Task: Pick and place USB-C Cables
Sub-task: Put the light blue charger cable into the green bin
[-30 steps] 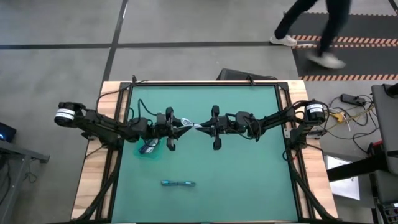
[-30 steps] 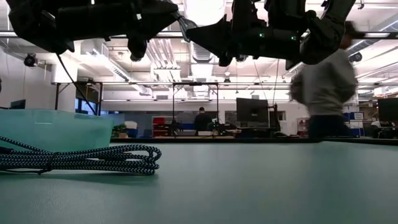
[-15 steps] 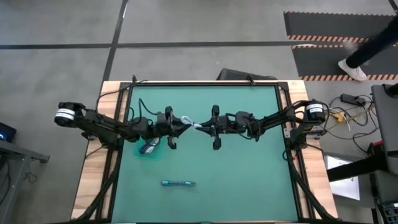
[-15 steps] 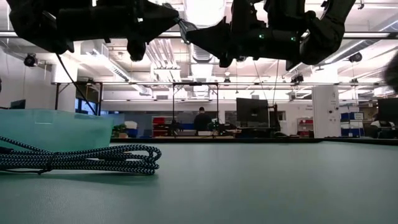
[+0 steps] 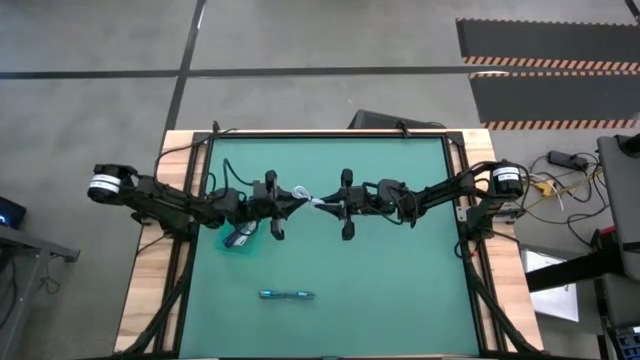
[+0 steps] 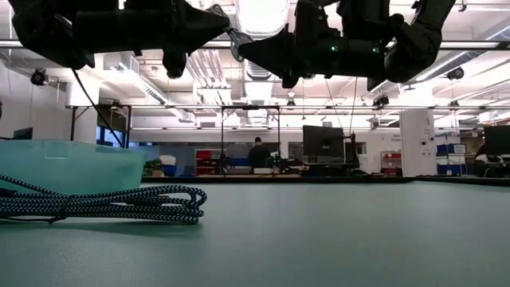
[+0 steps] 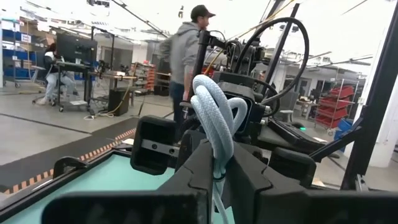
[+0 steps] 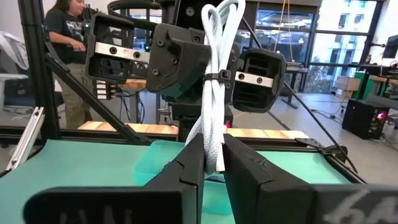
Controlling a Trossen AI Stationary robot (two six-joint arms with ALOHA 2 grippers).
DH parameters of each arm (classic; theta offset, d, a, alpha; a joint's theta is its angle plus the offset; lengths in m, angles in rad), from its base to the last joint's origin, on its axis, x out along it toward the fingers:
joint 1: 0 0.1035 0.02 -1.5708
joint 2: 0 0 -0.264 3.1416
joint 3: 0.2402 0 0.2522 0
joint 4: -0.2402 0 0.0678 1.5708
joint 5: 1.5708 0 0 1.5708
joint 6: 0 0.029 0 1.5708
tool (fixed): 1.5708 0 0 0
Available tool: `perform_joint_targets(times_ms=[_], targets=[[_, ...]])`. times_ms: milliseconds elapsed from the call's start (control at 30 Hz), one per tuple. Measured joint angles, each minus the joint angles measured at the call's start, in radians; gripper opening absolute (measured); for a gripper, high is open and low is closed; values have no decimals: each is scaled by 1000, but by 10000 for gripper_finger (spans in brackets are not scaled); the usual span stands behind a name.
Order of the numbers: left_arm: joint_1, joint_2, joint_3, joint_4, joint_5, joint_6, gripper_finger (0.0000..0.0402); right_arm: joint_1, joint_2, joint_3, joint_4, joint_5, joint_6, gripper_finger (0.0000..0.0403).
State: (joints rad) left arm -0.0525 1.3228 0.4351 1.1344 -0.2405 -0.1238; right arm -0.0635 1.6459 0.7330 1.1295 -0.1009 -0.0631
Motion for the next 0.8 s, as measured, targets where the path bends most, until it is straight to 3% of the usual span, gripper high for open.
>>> perform_joint_targets(times_ms=[400, 800], targets=[[-1, 0, 0, -1, 4, 0, 11, 0, 0, 0, -22, -4, 7, 64], [-10, -6, -3, -29, 5, 0, 11, 0, -11, 0, -48, -5, 72, 191]])
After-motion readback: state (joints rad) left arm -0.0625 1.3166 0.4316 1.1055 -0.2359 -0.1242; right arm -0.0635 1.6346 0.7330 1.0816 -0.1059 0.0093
